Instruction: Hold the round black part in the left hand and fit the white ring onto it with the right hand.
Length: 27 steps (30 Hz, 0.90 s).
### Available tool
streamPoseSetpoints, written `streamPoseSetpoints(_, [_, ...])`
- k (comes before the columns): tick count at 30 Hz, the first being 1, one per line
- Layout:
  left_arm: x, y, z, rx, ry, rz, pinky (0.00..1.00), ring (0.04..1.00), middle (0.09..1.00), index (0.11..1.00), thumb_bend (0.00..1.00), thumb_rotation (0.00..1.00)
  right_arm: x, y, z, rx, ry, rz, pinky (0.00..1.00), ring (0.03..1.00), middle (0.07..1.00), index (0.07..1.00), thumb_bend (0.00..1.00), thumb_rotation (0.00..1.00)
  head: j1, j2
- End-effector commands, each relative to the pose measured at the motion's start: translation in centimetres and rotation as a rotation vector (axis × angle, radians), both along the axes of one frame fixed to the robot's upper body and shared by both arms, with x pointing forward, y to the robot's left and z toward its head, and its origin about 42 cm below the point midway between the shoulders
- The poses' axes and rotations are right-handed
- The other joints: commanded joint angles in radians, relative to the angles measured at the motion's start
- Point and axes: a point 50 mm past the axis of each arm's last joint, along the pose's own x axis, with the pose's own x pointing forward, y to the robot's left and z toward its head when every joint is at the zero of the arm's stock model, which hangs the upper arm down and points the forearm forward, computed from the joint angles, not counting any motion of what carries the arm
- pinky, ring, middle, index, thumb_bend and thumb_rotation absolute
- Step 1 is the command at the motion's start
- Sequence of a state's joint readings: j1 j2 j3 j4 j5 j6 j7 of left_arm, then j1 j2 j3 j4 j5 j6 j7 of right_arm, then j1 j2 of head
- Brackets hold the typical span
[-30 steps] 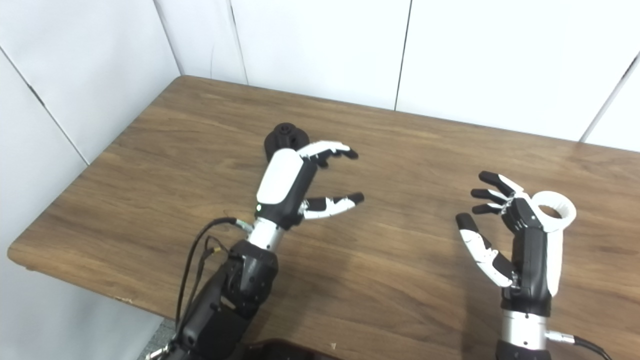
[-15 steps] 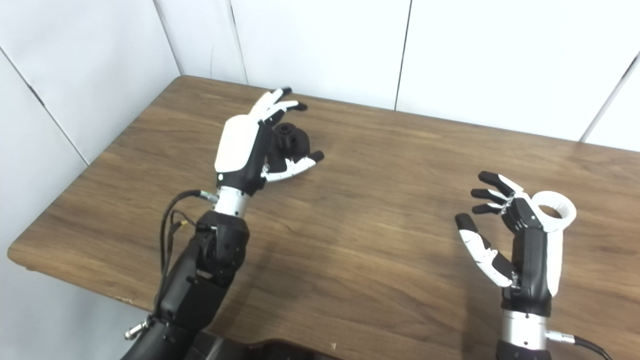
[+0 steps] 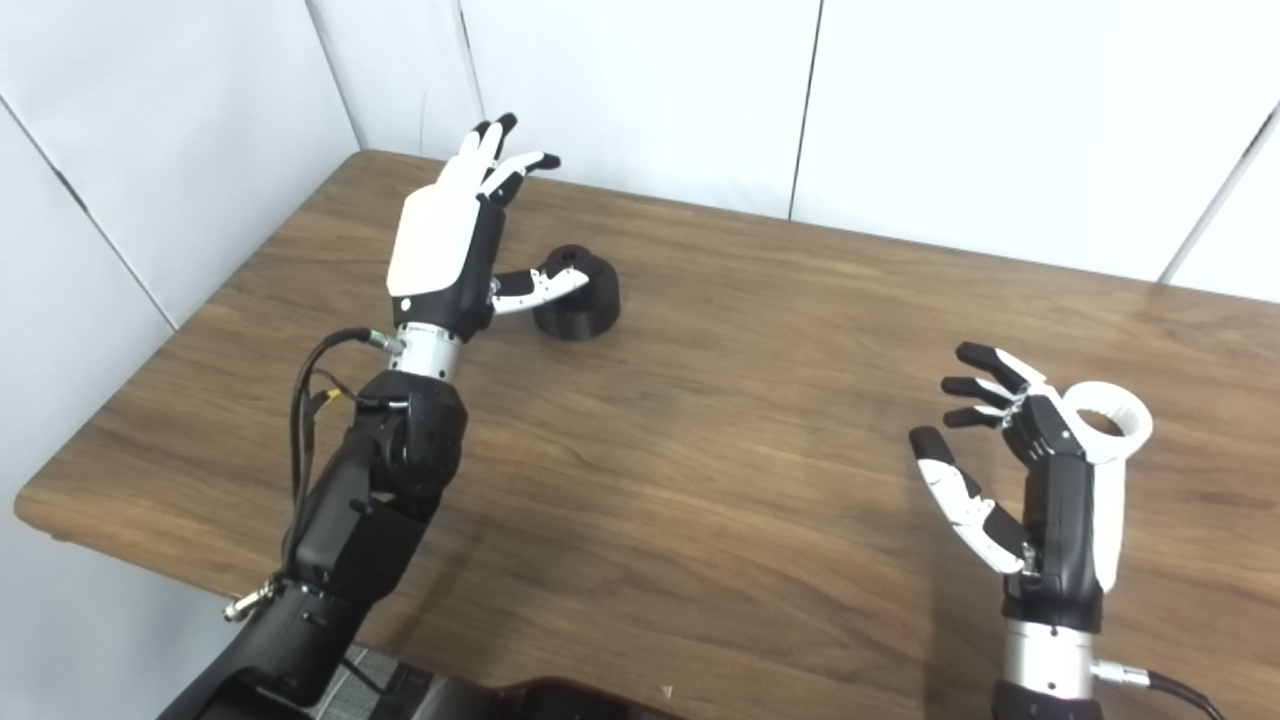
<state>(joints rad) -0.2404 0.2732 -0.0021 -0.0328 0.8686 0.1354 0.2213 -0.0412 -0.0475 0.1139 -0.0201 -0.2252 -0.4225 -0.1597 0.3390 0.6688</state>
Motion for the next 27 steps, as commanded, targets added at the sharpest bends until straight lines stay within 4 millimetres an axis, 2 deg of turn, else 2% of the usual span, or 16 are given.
streamPoseSetpoints(1, [1.3,0.7,2.1,0.040,-0.058,0.014,0.99,1.000,1.000,0.809,0.86,0.48,-2.4,-1.0,-4.8,-0.052,0.154,-0.019,0.53,0.665,0.760,0.737,0.57,0.40,0.002,0.001])
streamPoseSetpoints(5, [1.8,1.5,1.5,0.050,-0.012,0.033,1.00,1.000,1.000,0.818,0.91,0.50,-2.5,-1.0,-4.7,-0.050,0.152,-0.017,0.52,0.663,0.763,0.734,0.56,0.39,0.002,0.002])
streamPoseSetpoints(8, [2.2,2.0,1.2,0.075,0.035,0.041,1.00,1.000,1.000,0.840,0.96,0.58,-2.6,-1.0,-4.7,-0.051,0.152,-0.020,0.52,0.659,0.763,0.733,0.56,0.39,0.000,0.005])
streamPoseSetpoints(11, [2.6,2.3,1.1,0.092,0.087,0.055,1.00,1.000,1.000,0.856,1.00,0.61,-2.6,-1.0,-4.6,-0.053,0.151,-0.016,0.52,0.660,0.765,0.737,0.55,0.40,0.001,0.006])
streamPoseSetpoints(21, [3.5,2.9,0.6,0.126,0.230,0.061,1.00,1.000,1.000,0.895,1.00,0.69,-2.8,-1.0,-4.6,-0.050,0.147,-0.019,0.53,0.666,0.763,0.735,0.56,0.41,-0.003,0.009])
streamPoseSetpoints(27, [3.6,3.1,0.2,0.133,0.293,0.055,1.00,1.000,1.000,0.886,1.00,0.69,-2.9,-1.0,-4.6,-0.055,0.145,-0.023,0.53,0.661,0.761,0.735,0.55,0.40,-0.005,0.013])
